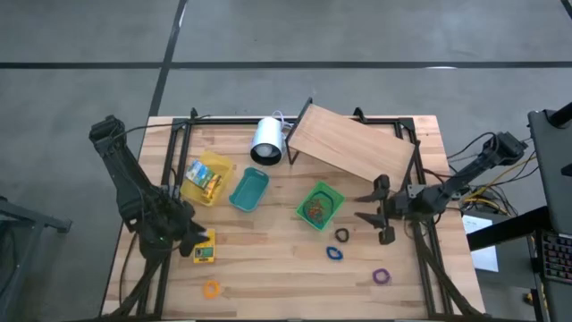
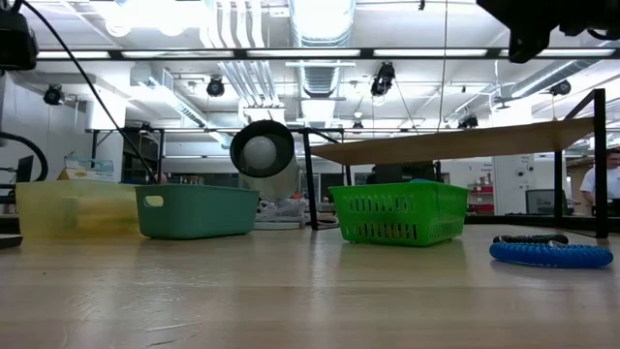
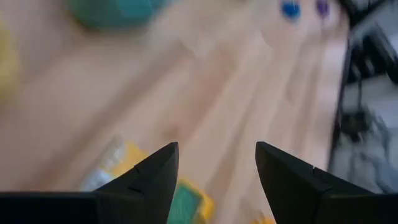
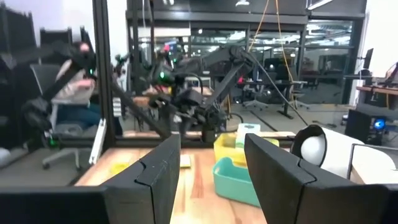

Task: Pick & Place Office Desk Supplies
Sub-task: Put the big yellow crayon box into the yellow bin

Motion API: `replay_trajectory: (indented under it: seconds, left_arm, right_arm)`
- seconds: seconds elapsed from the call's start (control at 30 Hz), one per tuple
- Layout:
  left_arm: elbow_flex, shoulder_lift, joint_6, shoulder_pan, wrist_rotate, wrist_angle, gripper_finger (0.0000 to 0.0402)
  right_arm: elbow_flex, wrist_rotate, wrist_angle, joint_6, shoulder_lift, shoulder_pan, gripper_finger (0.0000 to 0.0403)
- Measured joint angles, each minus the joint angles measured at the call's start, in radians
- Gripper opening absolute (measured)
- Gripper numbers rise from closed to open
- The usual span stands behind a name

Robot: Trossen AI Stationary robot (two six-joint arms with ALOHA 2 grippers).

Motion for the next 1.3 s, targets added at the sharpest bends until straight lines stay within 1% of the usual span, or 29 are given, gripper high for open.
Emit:
replay_trajectory:
  seconds: [0.1,0.23,0.37,0.47,0.53,0.63,0.8,0.9,1.1,1.3]
  left_arm:
    - [0.000,0.017,-0.011,-0.001,0.078,0.065,0.0218]
    - [0.000,0.070,-0.021,0.000,0.086,0.103,0.0218]
    - [0.000,0.174,-0.014,0.000,0.095,0.111,0.0218]
    - [0.000,0.262,-0.016,0.000,0.153,0.145,0.0218]
    - [0.000,0.314,-0.050,0.000,0.192,0.177,0.0218]
    - [0.000,0.374,-0.090,0.000,0.224,0.197,0.0218]
    - [0.001,0.420,-0.104,0.011,0.226,0.230,0.0218]
    - [0.001,0.443,-0.118,0.034,0.246,0.250,0.0218]
    - [0.005,0.487,-0.054,0.101,0.270,0.318,0.0218]
    - [0.000,0.497,0.105,0.196,0.293,0.459,0.0218]
  right_arm:
    - [0.000,0.005,0.002,-0.008,0.035,-0.001,0.0178]
    - [0.000,0.005,0.003,0.008,0.086,-0.001,0.0178]
    - [0.000,0.005,0.003,0.016,0.135,-0.001,0.0178]
    - [0.000,0.005,0.017,0.000,0.157,-0.001,0.0178]
    - [0.000,0.005,0.036,-0.010,0.162,-0.001,0.0178]
    - [0.000,0.006,0.052,-0.022,0.162,-0.001,0.0178]
    - [0.000,0.007,0.055,-0.027,0.160,-0.001,0.0178]
    - [0.000,0.007,0.055,-0.031,0.160,-0.001,0.0178]
    - [-0.001,0.007,0.055,-0.032,0.159,-0.002,0.0178]
    - [-0.001,0.007,0.062,-0.048,0.159,-0.002,0.0178]
